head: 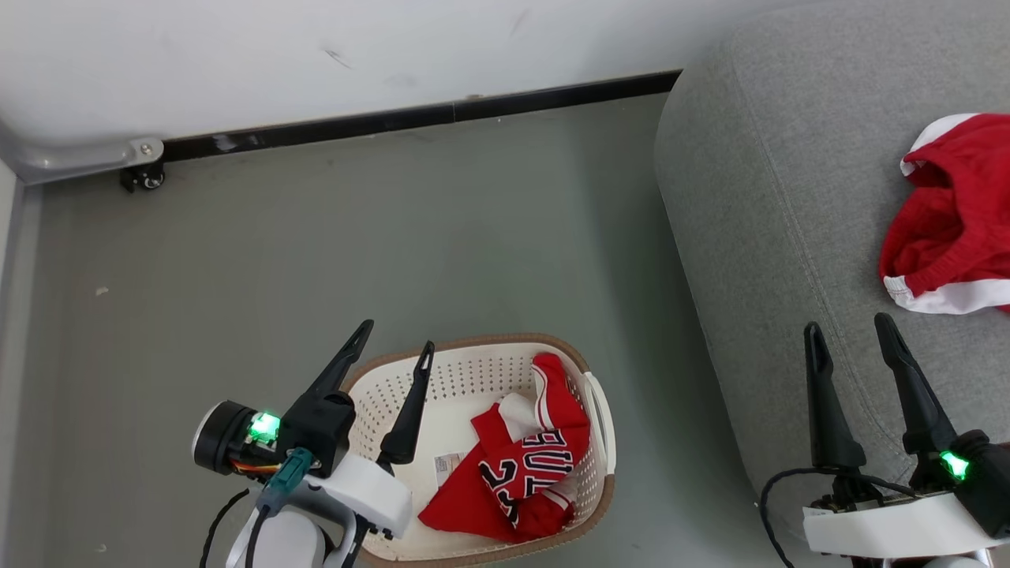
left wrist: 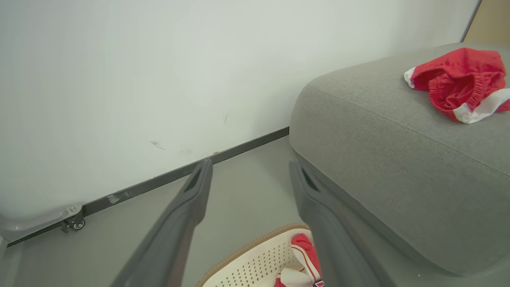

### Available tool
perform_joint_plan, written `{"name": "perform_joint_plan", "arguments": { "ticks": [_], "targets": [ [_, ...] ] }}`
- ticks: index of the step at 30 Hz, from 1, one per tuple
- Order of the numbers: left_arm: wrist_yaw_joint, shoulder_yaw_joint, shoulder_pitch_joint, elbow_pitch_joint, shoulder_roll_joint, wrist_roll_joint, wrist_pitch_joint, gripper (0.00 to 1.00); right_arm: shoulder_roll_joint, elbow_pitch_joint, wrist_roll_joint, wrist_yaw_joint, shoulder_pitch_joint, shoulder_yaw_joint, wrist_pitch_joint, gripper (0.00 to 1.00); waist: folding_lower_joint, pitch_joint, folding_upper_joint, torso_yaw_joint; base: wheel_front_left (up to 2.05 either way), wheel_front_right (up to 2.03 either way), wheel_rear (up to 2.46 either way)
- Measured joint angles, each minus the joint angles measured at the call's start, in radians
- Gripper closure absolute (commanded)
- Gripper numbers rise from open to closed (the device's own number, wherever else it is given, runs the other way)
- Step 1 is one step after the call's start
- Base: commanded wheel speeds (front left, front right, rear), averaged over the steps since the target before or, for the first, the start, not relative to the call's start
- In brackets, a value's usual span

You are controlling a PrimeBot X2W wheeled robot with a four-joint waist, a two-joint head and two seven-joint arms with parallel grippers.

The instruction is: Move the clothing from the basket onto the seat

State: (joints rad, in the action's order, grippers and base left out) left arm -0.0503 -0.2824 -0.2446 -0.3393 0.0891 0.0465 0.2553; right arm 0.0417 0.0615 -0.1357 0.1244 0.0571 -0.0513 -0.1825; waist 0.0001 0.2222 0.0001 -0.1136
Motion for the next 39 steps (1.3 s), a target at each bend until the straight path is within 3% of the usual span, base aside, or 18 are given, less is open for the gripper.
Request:
{"name": "perform_joint_plan", "arguments": {
  "ticks": [39],
  "targets": [
    [-0.022,-0.067,-0.321,-0.382,0.004,-0.086,-0.005,0.00,-0.001,0.129,-0.050,0.000,-0.274,-0.023,-0.065,0.00,0.0000,0.429,-0.0001,-0.106,0.00,0.00,0.00]
  ]
}}
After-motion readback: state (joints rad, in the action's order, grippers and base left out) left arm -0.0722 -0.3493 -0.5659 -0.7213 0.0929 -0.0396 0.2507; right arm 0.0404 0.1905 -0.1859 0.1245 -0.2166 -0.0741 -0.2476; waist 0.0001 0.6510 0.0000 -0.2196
